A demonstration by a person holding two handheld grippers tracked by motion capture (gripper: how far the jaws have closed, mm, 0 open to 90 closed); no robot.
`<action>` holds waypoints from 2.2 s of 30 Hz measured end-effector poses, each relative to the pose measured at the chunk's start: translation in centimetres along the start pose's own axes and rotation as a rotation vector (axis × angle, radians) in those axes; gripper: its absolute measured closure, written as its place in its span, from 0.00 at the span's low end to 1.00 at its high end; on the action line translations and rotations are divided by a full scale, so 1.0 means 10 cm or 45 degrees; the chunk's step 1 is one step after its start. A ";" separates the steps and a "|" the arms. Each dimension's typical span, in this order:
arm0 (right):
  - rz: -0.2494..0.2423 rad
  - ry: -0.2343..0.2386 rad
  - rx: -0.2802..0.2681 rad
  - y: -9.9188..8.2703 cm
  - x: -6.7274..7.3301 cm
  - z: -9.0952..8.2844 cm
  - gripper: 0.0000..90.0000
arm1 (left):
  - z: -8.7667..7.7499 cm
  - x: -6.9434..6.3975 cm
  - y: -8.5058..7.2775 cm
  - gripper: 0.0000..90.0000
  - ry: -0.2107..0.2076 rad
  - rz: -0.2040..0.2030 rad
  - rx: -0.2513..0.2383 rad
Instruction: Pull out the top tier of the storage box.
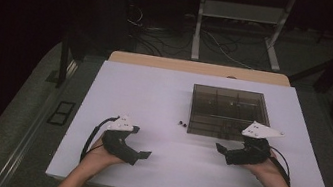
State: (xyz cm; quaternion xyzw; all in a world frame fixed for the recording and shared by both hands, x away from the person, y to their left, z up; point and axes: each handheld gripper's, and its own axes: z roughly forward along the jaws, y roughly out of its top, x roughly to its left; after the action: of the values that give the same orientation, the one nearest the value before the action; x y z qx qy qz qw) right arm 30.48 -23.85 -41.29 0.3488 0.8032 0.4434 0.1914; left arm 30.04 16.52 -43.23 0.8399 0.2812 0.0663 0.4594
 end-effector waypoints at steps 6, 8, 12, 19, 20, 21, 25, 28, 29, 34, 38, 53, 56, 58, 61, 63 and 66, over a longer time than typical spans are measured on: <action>-0.066 -0.038 0.004 -0.01 0.03 -0.01 0.00 | 0.00 -0.01 0.00 0.00 0.004 -0.003 0.010; -0.091 -0.051 0.006 -0.01 0.04 -0.01 0.00 | 0.00 -0.01 0.00 0.00 0.002 -0.005 0.011; -0.130 -0.071 0.012 -0.01 0.06 -0.01 0.00 | 0.00 -0.01 0.00 0.00 -0.005 -0.001 0.023; -0.181 -0.103 0.016 -0.02 0.08 0.00 0.00 | 0.00 -0.02 0.00 0.00 0.005 0.043 0.032; -0.181 -0.103 0.016 -0.02 0.08 0.00 0.00 | 0.00 -0.02 0.00 0.00 0.005 0.043 0.032; -0.197 -0.113 0.019 -0.02 0.09 0.00 0.00 | 0.00 -0.02 0.00 0.00 0.006 0.034 0.025; -0.231 -0.122 0.021 -0.02 0.12 0.00 0.00 | -0.01 -0.02 -0.01 0.00 0.009 0.045 0.029; -0.241 -0.137 0.016 -0.02 0.13 0.00 0.00 | -0.01 -0.02 -0.01 0.00 0.009 0.039 0.029; -0.249 -0.142 0.015 -0.02 0.13 -0.01 0.00 | -0.01 -0.02 -0.01 0.00 0.011 0.037 0.028; -0.284 -0.171 0.013 -0.03 0.15 -0.01 0.00 | -0.01 -0.02 -0.01 0.00 0.013 0.041 0.024; -0.305 -0.186 0.018 -0.03 0.16 -0.01 0.00 | -0.01 -0.02 -0.02 0.00 0.021 0.046 0.022; -0.485 -0.288 0.044 -0.04 0.24 0.02 0.00 | -0.01 -0.02 -0.02 0.00 0.024 0.043 0.020; -0.502 -0.298 0.047 -0.04 0.24 0.03 0.00 | -0.01 -0.02 -0.02 0.00 0.028 0.043 0.018; -0.506 -0.304 0.047 -0.04 0.24 0.03 0.00 | -0.02 -0.02 -0.02 0.00 0.032 0.047 0.020; -0.545 -0.319 0.055 -0.05 0.26 0.04 0.00 | -0.01 -0.03 -0.02 0.00 0.035 0.046 0.019; -0.567 -0.333 0.059 -0.05 0.27 0.04 0.00 | -0.01 -0.03 -0.02 0.00 0.030 0.047 0.022; -0.598 -0.350 0.061 -0.05 0.29 0.04 0.00 | -0.01 -0.03 -0.02 0.00 0.028 0.048 0.025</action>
State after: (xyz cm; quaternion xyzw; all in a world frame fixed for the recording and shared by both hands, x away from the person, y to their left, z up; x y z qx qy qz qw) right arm 28.59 -21.70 -41.96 0.2143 0.8389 0.3159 0.3880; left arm 29.68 16.47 -43.27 0.8487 0.2712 0.0815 0.4468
